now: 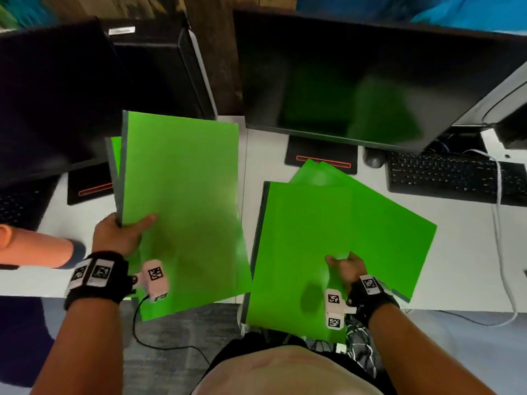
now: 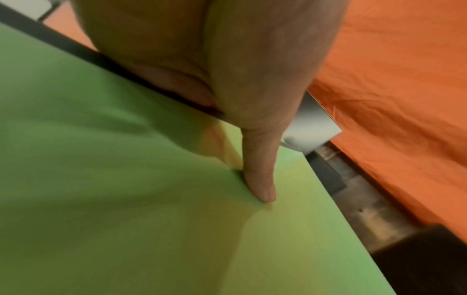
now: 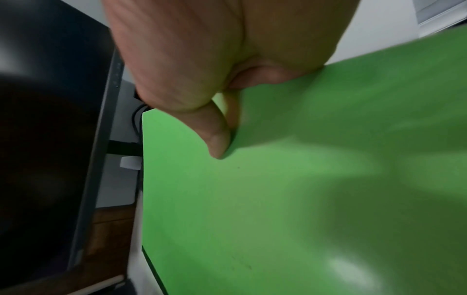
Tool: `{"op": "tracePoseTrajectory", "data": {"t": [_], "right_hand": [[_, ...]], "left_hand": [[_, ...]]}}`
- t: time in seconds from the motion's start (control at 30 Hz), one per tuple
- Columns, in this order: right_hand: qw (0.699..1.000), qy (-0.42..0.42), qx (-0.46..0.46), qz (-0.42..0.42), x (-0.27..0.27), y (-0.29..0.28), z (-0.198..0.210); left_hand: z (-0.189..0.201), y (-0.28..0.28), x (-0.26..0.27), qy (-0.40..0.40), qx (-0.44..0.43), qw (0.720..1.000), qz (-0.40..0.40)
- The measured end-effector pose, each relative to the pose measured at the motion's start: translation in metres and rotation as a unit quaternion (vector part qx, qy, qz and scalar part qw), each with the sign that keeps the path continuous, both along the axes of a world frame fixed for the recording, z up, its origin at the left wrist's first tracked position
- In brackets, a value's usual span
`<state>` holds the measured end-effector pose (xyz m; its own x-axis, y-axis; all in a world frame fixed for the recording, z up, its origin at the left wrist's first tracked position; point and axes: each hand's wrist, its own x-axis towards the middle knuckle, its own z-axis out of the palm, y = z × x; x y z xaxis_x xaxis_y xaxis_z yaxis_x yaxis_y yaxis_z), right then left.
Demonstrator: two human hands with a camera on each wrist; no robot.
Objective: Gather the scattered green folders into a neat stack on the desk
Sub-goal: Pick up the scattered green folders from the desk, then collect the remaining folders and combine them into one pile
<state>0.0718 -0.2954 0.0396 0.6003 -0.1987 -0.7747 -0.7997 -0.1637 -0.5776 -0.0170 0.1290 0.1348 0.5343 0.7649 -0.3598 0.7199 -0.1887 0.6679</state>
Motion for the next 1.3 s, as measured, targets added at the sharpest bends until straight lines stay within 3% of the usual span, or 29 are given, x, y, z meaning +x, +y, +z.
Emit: {"op": "tracePoseTrajectory", "data": {"t": [0.17, 0.3, 0.43, 0.57, 0.63, 0.77, 0.93, 1.0, 1.07, 1.2, 1.3], "right_hand": [[0.994, -0.072, 0.079, -0.021, 0.007, 0.013, -0.003], [0.979, -0.152, 0.131, -0.012, 0.016, 0.041, 0.042], [0.963, -0.233, 0.109, 0.073, 0.031, 0.041, 0.07], [0.941, -0.294, 0.151, 0.077, 0.041, 0.03, 0.092], [0.93, -0.318, 0.165, 0.08, 0.037, 0.03, 0.097], [0.938, -0.296, 0.161, 0.082, 0.021, 0.033, 0.073], [0.942, -0.277, 0.149, 0.117, 0.015, 0.038, 0.046], [0.937, -0.284, 0.109, 0.172, 0.026, 0.034, 0.036], [0.932, -0.274, 0.002, 0.235, 0.045, 0.023, 0.026], [0.924, -0.201, -0.225, 0.237, 0.091, -0.018, 0.005], [0.899, -0.115, -0.322, 0.273, 0.116, -0.047, -0.01]], "left_hand": [[-0.022, -0.069, 0.019, -0.045, -0.102, 0.993, -0.032], [-0.044, -0.126, 0.032, -0.054, -0.108, 0.99, -0.076], [-0.025, -0.163, 0.045, -0.157, -0.127, 0.977, -0.064], [-0.004, -0.164, 0.051, -0.259, -0.111, 0.955, -0.088], [-0.001, -0.161, 0.05, -0.263, -0.087, 0.953, -0.119], [-0.019, -0.16, 0.037, -0.222, -0.065, 0.958, -0.167], [-0.034, -0.152, 0.028, -0.182, -0.058, 0.965, -0.178], [-0.032, -0.144, 0.029, -0.167, -0.057, 0.968, -0.179], [-0.029, -0.133, 0.031, -0.171, -0.048, 0.97, -0.166], [-0.023, -0.104, 0.027, -0.162, -0.006, 0.982, -0.095], [-0.021, -0.092, 0.021, -0.167, -0.012, 0.984, -0.065]]}}
